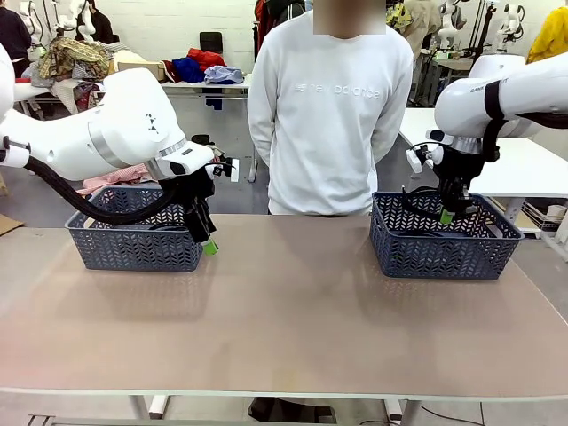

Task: Organize the cables according to human instructions.
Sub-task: Pick up a bundle of cables and place it in the basket indicated by the human.

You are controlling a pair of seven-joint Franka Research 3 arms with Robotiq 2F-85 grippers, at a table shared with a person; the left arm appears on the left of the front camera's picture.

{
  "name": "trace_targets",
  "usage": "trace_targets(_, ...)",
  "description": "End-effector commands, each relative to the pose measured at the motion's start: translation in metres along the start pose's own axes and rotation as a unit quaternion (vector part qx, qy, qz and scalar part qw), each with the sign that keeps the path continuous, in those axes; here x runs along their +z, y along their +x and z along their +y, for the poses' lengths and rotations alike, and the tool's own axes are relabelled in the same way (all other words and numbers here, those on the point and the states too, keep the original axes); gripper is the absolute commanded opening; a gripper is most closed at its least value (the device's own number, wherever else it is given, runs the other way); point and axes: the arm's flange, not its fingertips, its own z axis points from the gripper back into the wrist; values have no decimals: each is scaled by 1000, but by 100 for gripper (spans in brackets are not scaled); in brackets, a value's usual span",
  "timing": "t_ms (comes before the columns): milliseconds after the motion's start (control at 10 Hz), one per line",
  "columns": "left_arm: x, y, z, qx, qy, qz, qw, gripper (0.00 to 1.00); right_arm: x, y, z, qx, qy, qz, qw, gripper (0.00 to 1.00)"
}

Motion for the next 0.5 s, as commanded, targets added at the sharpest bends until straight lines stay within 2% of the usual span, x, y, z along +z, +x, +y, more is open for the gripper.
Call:
trace_targets(0, 1, -1, -1, 2, 1, -1, 1000, 100, 3, 0, -9, -5, -5, 6, 1000, 29)
trace_targets(200, 1, -1, -1, 2, 1, -1, 1000, 100, 6, 0, -11, -17, -3, -1, 1000, 31)
trace_targets(300, 1, -1, -1, 2, 1, -1, 1000, 100, 9, -1, -12, -21, -2, -5, 1000, 51)
trace_targets(400, 1, -1, -1, 2, 1, -1, 1000, 100, 11, -1, -13, -21, -2, -6, 1000, 44)
